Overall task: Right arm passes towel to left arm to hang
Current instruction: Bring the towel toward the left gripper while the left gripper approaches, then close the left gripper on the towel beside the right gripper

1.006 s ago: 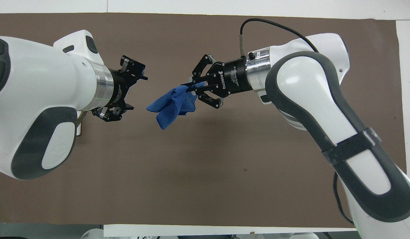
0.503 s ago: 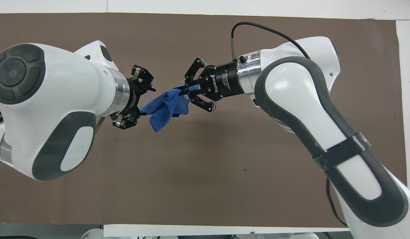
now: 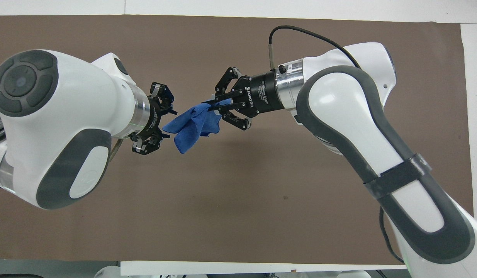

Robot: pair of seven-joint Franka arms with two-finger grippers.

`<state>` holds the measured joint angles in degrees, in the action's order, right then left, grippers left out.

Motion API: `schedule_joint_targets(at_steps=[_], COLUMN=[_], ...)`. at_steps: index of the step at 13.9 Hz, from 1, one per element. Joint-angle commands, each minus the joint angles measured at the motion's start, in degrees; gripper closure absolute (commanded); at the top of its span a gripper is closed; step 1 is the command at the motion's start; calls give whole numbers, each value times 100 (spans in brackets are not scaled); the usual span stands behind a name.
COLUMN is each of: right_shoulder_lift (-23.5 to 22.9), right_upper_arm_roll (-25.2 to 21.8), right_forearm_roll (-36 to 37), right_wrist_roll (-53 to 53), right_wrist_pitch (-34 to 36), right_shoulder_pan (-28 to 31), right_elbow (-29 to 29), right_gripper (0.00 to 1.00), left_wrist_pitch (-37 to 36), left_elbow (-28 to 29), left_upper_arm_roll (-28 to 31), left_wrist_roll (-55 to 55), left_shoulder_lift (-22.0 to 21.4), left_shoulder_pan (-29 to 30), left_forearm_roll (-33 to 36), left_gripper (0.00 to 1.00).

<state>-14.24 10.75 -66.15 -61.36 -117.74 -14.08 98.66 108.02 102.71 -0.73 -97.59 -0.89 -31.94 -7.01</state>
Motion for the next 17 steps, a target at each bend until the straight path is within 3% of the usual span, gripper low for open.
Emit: schedule_joint_targets(at_steps=[1, 10, 13, 17], right_shoulder_lift=[35, 35, 35, 35], right_upper_arm_roll=[24, 24, 24, 24], right_forearm_roll=[-91, -82, -82, -82], right_wrist_roll=[-78, -78, -78, -78], right_wrist_pitch=[-161, -302, -302, -311], right_shoulder_pan=[2, -112, -112, -121], right_elbow=[22, 31, 31, 31], right_gripper=[95, 95, 95, 95], left_wrist_pitch=[-1, 123, 87, 87], left_elbow=[241, 346, 408, 408], left_upper_arm_roll=[47, 56, 56, 64], left_wrist_roll=[-68, -59, 20, 29], left_shoulder_lift=[-183, -210, -254, -254], left_shoulder_pan=[-23, -5, -5, -5], left_forearm_roll=[-64, -63, -55, -55], left_gripper=[51, 65, 75, 100])
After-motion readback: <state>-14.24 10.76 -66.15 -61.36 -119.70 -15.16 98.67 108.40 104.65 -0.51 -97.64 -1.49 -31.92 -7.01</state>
